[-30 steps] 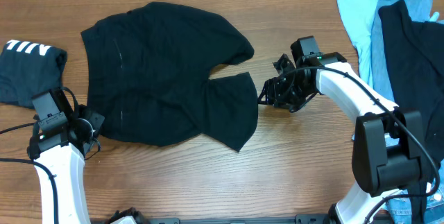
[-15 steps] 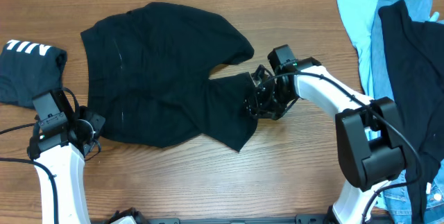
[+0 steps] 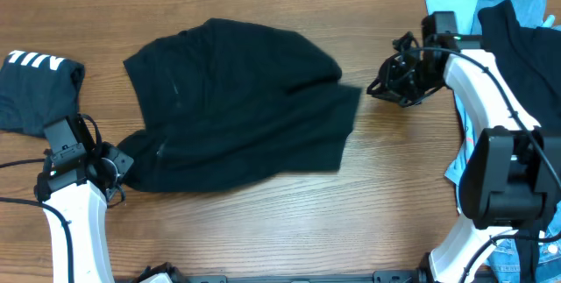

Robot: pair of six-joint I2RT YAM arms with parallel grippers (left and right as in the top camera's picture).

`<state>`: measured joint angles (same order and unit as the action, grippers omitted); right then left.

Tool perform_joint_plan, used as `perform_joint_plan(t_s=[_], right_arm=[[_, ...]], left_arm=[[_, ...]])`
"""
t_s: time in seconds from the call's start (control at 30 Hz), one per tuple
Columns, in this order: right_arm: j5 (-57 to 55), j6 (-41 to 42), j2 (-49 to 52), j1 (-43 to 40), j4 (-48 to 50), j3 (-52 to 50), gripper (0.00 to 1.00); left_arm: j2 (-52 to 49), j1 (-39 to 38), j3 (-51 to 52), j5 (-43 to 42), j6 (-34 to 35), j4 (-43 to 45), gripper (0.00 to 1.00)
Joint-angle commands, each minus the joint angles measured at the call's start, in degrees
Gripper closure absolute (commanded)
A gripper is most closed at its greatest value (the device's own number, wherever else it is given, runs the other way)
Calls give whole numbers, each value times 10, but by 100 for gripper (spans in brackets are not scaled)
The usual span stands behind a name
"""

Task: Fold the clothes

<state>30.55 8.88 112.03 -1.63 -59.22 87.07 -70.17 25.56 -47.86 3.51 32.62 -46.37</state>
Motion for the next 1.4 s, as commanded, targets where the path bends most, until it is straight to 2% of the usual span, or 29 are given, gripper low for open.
perform_joint_plan(t_s=[0.0, 0.1, 0.2, 0.27, 0.3, 0.37, 0.5, 0.63, 0.77, 0.83, 0.9, 0.93, 1.03, 1.07, 1.1, 1.17, 1.2, 1.27, 1.37], right_arm=[[-27, -34, -6, -10, -19, 13, 48], [-50, -34, -6, -9, -90, 11, 48], [-50, -90, -6, 3, -134, -25, 48], [-47, -104, -6, 20, -95, -86, 47], [-24, -104, -6, 26, -74, -109, 48], [35, -105, -6, 46, -63, -148, 48], [47, -102, -6, 127, -17, -223, 48], [91, -85, -6, 184, 14, -248, 47], [90, -11, -6, 223, 113, -288, 48], [89, -9, -6, 227, 121, -289, 96], [11, 17, -8, 215, 106, -287, 96], [-77, 17, -16, 183, 68, -278, 96], [-140, 13, -43, 102, 24, -254, 96], [-140, 12, -50, 69, 21, -246, 96], [-140, 9, -50, 52, 20, -245, 96], [-138, -1, -50, 48, 22, -245, 96], [-138, -1, -50, 52, 24, -245, 96], [-138, -1, -50, 57, 26, -245, 96], [-138, -1, -50, 57, 29, -245, 96]], left_arm=[[7, 4, -11, 33, -14, 1, 96], [7, 4, -11, 36, -14, -1, 96], [7, 4, -11, 36, -14, 2, 96], [6, 4, -11, 35, -14, 6, 95], [5, 4, -11, 35, -14, 5, 87], [5, 4, -11, 35, -14, 4, 80], [5, 4, -11, 35, -14, 3, 83], [5, 4, -11, 35, -14, -2, 81], [5, 4, -11, 35, -14, -27, 80], [5, 4, -11, 35, -14, -27, 80], [5, 4, -11, 31, -14, -29, 80], [5, 4, -11, 20, -14, -35, 81], [5, 3, -11, -19, -14, -73, 80], [5, 3, -11, -40, -14, -97, 77], [5, 3, -10, -58, -14, -118, 64], [5, 3, -5, -98, -14, -163, 27], [5, 3, 2, -130, -14, -174, 20], [5, 3, 24, -184, -14, -188, 10], [5, 3, 102, -253, -13, -167, 7]])
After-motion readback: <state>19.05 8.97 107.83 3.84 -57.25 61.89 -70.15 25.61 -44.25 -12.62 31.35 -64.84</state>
